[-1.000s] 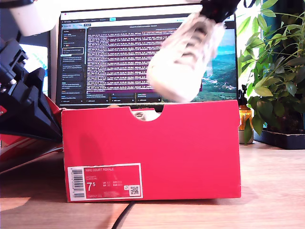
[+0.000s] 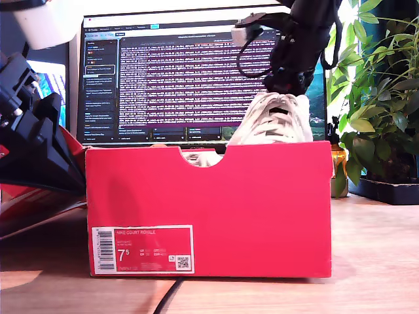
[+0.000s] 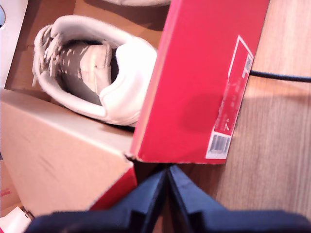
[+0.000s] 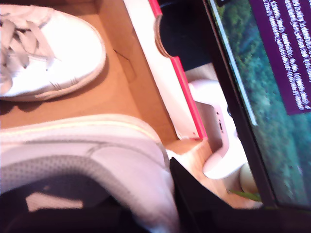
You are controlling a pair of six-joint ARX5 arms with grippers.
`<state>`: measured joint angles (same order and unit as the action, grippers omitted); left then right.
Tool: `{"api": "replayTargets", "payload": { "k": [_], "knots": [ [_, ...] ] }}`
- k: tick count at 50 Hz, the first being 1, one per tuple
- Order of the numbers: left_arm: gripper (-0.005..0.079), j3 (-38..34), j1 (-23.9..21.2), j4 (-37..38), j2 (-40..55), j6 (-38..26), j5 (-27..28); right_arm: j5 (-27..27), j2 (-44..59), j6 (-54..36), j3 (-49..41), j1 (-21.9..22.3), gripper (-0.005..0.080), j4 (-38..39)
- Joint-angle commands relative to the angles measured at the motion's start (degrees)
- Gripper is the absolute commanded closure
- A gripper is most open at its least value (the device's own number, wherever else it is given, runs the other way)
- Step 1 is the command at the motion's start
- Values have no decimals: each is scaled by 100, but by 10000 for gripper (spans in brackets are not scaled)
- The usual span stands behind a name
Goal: Pack the white shoes by picking the first shoe and placing it inside the red shoebox, left side, then picking and rotating the second shoe and placing it in the shoebox
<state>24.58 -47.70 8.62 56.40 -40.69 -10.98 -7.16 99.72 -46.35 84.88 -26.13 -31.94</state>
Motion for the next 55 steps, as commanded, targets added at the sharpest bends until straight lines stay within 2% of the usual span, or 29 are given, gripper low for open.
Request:
{"api": "replayTargets", "payload": {
  "k": [1, 13, 23, 35, 51, 55],
  "knots": [
    [761, -22, -4, -46, 59, 37, 4, 166, 195, 72, 105, -208, 765, -37],
    [761, -22, -4, -46, 59, 37, 4, 227, 507, 138, 105, -387, 761, 170],
    [761, -22, -4, -46, 59, 37, 4, 160, 699, 131, 105, -396, 626, 195],
    [761, -22, -4, -48, 59, 37, 4, -531, 710, 26, 105, -382, 501, 367],
    [762, -22, -4, -46, 59, 37, 4, -1187, 693, 249, 136, -452, 513, 476],
    [761, -22, -4, -48, 59, 37, 4, -1294, 693, 483, 195, -487, 622, 382]
  ]
}}
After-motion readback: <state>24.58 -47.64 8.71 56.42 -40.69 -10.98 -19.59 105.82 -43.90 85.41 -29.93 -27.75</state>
